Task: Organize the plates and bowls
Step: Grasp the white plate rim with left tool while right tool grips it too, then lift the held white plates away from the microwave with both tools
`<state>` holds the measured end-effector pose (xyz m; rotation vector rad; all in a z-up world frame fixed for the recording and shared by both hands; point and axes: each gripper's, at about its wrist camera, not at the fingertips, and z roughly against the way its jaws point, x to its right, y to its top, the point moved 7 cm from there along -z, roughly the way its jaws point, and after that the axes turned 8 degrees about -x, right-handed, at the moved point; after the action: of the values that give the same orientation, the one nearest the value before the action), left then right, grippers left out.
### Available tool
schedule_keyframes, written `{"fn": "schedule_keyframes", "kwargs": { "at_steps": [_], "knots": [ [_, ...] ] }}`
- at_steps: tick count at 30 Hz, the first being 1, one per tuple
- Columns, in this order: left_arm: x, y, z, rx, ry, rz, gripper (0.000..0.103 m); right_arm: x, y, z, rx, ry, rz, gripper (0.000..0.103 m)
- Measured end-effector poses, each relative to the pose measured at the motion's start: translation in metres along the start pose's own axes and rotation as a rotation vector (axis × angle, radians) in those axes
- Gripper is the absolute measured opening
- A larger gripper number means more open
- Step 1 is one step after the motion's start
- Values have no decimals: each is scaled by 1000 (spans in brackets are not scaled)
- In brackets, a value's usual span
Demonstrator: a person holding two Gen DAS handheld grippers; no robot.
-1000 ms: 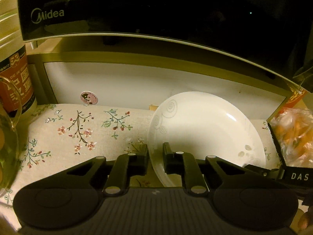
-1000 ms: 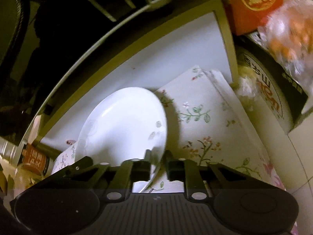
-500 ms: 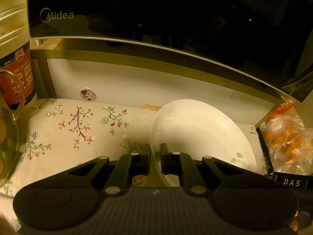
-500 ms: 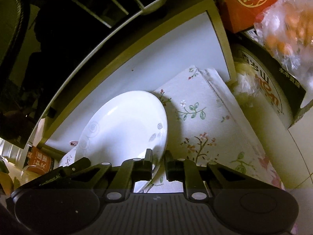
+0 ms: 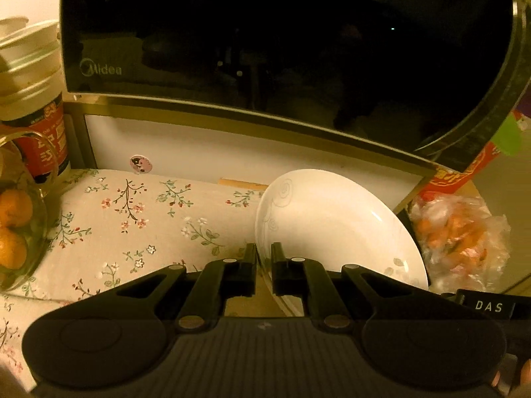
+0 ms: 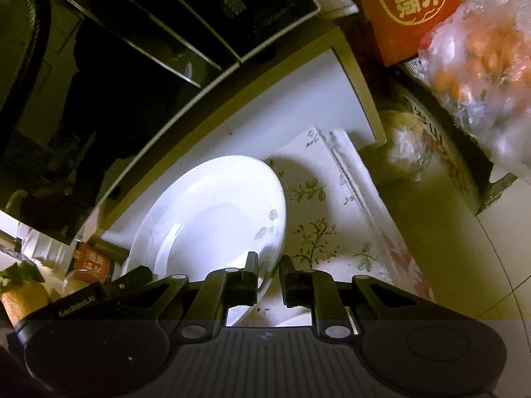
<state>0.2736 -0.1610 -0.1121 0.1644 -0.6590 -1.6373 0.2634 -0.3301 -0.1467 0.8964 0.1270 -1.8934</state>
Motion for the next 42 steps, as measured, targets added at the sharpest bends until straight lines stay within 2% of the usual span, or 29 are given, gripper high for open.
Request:
{"fn": "schedule_keyframes", "kwargs": {
  "at_steps": [7,15,22,32,38,42],
  "knots": [
    [10,-7,25,26,1,6,7,-3,-6,24,24,24,-6,13],
    [19,-17,70,72,-11,-2,7,-26,-26,67,39,-12,67,14],
    [25,-40,109,77,-17,-12,7,-32,-55,103,53,-21,80,15],
    [-4,-84,165,111,4,-2,7,-62,-112,144,91,2,113,15],
    [-31,-112,196,122,37,22,7,-87,-157,146,70,11,158,15],
    [-52,-124,203,122,52,42,7,-102,-184,140,50,27,189,15]
  ]
}}
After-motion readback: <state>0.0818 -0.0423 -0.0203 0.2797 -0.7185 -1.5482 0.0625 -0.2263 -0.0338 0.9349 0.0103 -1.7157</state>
